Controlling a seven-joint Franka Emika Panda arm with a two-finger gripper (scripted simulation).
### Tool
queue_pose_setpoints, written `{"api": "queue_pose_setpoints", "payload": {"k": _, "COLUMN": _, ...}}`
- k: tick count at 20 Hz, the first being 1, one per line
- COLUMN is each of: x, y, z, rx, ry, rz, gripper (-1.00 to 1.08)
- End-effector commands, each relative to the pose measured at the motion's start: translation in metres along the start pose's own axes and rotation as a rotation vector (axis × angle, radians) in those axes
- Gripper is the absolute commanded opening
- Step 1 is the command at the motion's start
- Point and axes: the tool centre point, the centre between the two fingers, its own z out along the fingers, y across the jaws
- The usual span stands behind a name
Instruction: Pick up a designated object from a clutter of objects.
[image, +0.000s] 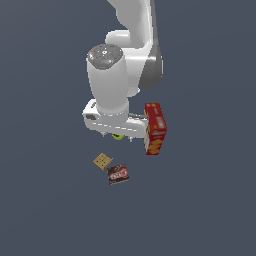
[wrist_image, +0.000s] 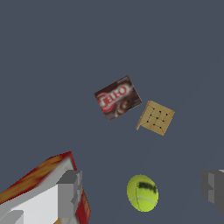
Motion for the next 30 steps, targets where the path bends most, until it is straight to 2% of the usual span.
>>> {"api": "queue_pose_setpoints", "payload": {"k": 1, "x": 0.009, "y": 0.012, "z": 0.027, "rx": 0.005, "ry": 0.003, "rz": 0.077, "gripper": 1.0}}
{"api": "queue_pose_setpoints", "payload": {"k": 8, "x": 0.023, "y": 0.048, "z": 0.098, "rx": 0.004, "ry": 0.014, "rz": 0.279, "gripper": 1.0}}
{"api": "queue_pose_setpoints", "payload": {"k": 14, "x": 0.026, "y": 0.07, "z": 0.135, "rx": -0.004, "ry": 0.023, "rz": 0.383, "gripper": 1.0}}
{"api": "queue_pose_setpoints", "payload": {"k": 19, "x": 0.026, "y": 0.078, "z": 0.148, "rx": -0.009, "ry": 0.027, "rz": 0.422, "gripper": 1.0}}
{"api": "queue_pose_setpoints", "payload": {"k": 25, "x": 0.026, "y": 0.078, "z": 0.152, "rx": -0.009, "ry": 0.025, "rz": 0.421, "gripper": 1.0}}
{"api": "queue_pose_setpoints", "payload": {"k": 30, "x": 0.026, "y": 0.079, "z": 0.17, "rx": -0.009, "ry": 0.026, "rz": 0.423, "gripper": 1.0}}
